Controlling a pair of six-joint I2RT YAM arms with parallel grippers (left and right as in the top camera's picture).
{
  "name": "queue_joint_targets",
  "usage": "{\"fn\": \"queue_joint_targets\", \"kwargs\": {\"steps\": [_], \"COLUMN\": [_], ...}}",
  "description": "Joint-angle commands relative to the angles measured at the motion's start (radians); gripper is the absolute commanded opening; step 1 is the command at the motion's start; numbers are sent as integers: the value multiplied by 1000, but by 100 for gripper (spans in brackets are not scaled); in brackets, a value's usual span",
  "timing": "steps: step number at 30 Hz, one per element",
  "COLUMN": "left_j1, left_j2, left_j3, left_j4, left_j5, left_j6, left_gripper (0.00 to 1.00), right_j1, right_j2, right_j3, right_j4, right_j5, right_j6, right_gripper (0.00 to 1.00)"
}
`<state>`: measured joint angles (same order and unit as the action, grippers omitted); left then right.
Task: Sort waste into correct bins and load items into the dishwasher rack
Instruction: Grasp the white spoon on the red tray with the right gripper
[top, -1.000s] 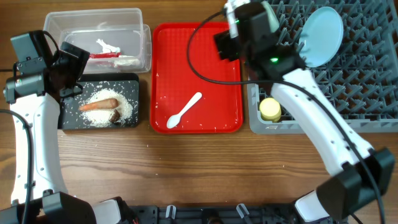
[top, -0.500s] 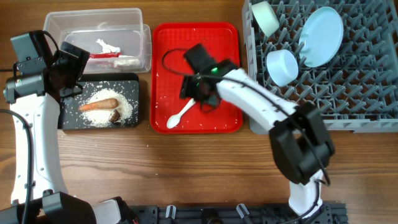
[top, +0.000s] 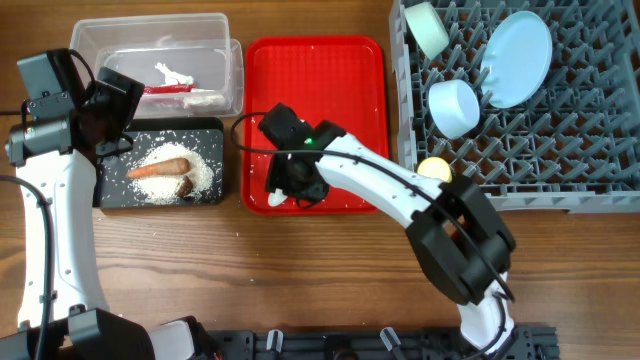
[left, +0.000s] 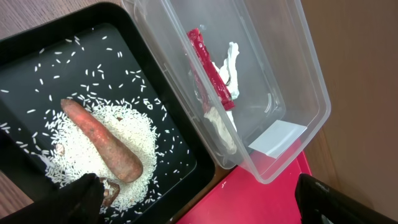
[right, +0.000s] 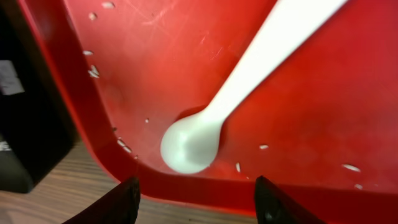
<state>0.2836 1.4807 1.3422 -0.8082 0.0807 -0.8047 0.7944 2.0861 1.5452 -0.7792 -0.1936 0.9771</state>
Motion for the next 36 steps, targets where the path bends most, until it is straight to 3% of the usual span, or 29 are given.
{"fn": "queue_joint_targets", "kwargs": {"steps": [1,11,13,17,23,36], "left_j1": [-1,-1,-1,-1,-1,-1], "left_j2": [-5,-5,-5,-5,-5,-5], "left_j3": [8,8,8,8,8,8], "left_j4": [0,0,0,0,0,0], "left_j5": [8,8,8,8,8,8], "left_j6": [20,20,19,20,20,20], "left_gripper": [100,100,100,100,100,100], "right_j1": [-5,1,1,1,1,1], "right_j2": [54,126,134,134,134,134], "right_j3": [-1,-1,-1,-1,-1,-1], "right_j4": [22,88,96,98,98,111], "right_j5": [-5,-49,-56,-55,-55,-60], "right_j6": [21,21,21,20,18,-54], "right_gripper": [57,53,38,21,4,4]}}
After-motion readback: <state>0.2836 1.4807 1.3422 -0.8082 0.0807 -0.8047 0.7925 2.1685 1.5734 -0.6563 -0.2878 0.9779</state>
